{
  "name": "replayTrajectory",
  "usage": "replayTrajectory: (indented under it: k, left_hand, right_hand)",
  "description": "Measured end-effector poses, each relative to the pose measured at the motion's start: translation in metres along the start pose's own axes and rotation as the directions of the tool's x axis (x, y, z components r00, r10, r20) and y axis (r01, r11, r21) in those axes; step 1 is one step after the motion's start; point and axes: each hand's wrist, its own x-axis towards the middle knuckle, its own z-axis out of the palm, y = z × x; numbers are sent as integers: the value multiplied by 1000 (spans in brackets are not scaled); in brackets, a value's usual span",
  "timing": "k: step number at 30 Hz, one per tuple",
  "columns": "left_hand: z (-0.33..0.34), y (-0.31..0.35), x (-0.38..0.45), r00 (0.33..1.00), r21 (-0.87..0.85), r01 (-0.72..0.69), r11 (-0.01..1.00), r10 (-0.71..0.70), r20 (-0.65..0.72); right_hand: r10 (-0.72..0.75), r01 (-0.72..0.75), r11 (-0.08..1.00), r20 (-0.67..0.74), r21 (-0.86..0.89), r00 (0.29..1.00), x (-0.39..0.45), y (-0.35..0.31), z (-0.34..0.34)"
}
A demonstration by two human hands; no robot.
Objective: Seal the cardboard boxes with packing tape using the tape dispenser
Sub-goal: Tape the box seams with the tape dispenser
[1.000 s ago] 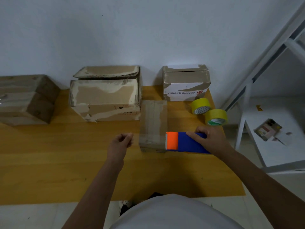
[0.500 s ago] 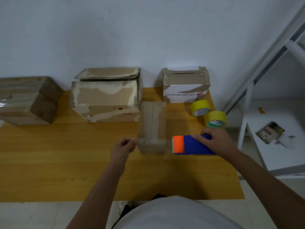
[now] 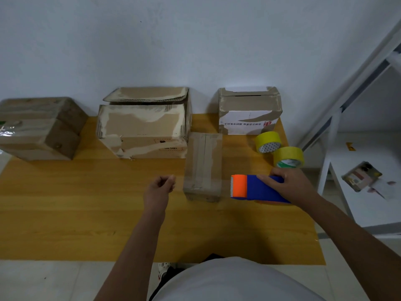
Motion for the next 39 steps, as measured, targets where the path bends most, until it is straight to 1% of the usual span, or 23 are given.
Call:
replayTrajectory:
  k: [2, 5, 8, 12, 20, 22, 27, 30, 35, 39]
  left_hand:
    - [-2, 0, 2, 1000, 28, -10, 1000, 10, 20]
    - [0, -3, 1, 998, 59, 8, 998, -12, 67]
    - [0, -7, 0, 997, 68, 25, 997, -30, 67]
    - [-1, -11, 1, 992, 81, 97, 992, -103, 71]
    - [12, -13, 10, 990, 292, 114, 949, -135, 52]
    - [15, -14, 11, 990, 319, 109, 941, -130, 47]
    - [17, -18, 12, 991, 307, 110, 945, -129, 43]
    - [17, -19, 13, 984, 276, 136, 952, -162, 76]
    - [16, -19, 15, 973, 232, 160, 959, -193, 129]
    - [14, -17, 15, 966, 209, 184, 961, -216, 141]
  right_hand:
    - [17, -17, 1000, 4, -5, 1000, 0, 6, -4]
    - [25, -25, 999, 14, -25, 1000, 4, 11, -9]
    - [26, -26, 999, 24, -22, 999, 5, 11, -5]
    - [5, -5, 999, 12, -37, 1000, 6, 11, 3]
    - [9, -8, 997, 13, -74, 1000, 13, 12, 12]
    - [12, -10, 996, 20, -87, 1000, 14, 12, 13]
    - [25, -23, 995, 17, -95, 1000, 18, 15, 14]
    - [33, -29, 993, 33, -117, 999, 19, 16, 16]
    - [40, -37, 996, 43, -80, 998, 18, 17, 19]
    - [68, -62, 994, 74, -85, 995, 17, 18, 20]
